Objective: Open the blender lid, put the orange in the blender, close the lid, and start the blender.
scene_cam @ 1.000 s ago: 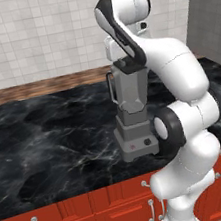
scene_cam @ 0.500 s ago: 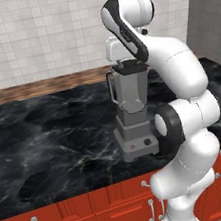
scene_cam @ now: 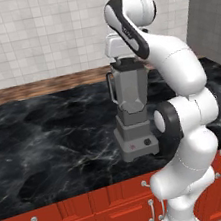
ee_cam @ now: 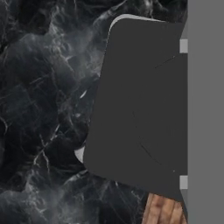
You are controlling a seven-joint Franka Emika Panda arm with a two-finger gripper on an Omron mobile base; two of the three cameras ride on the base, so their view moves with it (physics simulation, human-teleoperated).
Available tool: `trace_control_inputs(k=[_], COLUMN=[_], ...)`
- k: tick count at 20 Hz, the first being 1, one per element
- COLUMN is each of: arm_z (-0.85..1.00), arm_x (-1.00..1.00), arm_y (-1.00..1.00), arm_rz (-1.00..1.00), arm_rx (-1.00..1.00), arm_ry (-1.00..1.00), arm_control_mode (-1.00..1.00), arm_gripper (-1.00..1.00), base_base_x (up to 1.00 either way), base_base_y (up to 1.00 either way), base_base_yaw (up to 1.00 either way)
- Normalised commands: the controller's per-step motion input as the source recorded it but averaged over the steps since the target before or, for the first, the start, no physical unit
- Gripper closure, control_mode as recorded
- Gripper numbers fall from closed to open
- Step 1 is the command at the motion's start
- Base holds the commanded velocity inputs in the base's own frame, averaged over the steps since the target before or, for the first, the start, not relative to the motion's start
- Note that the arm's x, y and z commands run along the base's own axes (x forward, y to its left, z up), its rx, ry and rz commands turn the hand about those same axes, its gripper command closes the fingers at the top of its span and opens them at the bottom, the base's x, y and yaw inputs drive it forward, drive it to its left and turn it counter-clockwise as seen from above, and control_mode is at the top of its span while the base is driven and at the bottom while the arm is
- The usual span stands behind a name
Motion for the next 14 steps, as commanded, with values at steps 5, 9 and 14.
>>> trace_control_inputs(k=[5, 9, 14], arm_z=[-0.14, -0.46, -0.58], arm_x=[0.03, 0.02, 0.00], arm_y=[0.00, 0.00, 0.00], arm_rz=[-0.02, 0.00, 0.00], arm_rx=[0.04, 0.00, 0.00], arm_ry=[-0.16, -0.10, -0.17], arm_control_mode=[-1.00, -1.00, -1.00], arm_gripper=[1.00, 1.00, 1.00], base_base_x=[0.00, 0.00, 0.00], base_base_y=[0.00, 0.00, 0.00], base_base_yaw=[0.00, 0.00, 0.00])
